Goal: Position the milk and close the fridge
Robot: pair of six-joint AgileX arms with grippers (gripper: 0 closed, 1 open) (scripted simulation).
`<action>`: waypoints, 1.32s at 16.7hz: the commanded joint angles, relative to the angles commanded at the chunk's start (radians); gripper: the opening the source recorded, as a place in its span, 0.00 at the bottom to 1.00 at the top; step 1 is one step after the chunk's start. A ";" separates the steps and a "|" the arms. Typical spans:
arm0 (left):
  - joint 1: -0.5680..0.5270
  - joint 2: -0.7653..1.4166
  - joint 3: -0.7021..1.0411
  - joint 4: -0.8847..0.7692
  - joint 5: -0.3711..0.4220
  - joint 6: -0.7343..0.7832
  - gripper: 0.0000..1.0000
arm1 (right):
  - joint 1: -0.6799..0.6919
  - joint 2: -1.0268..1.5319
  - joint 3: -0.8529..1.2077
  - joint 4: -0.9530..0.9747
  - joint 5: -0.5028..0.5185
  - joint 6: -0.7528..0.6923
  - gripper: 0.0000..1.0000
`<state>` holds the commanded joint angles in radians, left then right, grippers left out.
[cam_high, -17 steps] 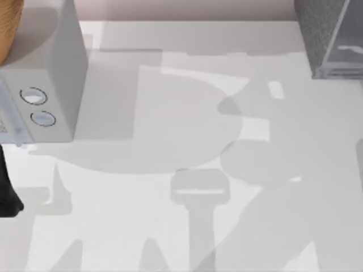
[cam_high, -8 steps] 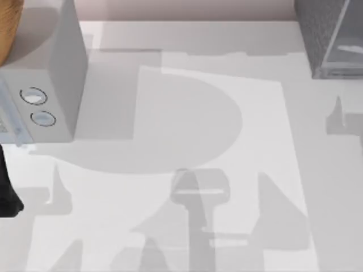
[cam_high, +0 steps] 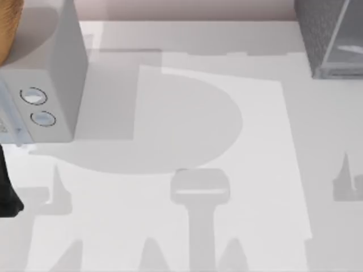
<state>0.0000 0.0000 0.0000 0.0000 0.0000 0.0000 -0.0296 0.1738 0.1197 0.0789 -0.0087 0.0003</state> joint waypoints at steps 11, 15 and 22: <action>0.000 0.000 0.000 0.000 0.000 0.000 1.00 | 0.026 -0.171 -0.116 -0.078 0.008 0.000 1.00; 0.000 0.000 0.000 0.000 0.000 0.000 1.00 | 0.030 -0.249 -0.052 -0.185 0.006 0.001 1.00; 0.000 0.000 0.000 0.000 0.000 0.000 1.00 | 0.029 -0.543 0.189 -0.716 0.011 -0.009 1.00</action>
<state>0.0000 0.0000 0.0000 0.0000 0.0000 0.0000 -0.0007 -0.3689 0.3084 -0.6372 0.0022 -0.0091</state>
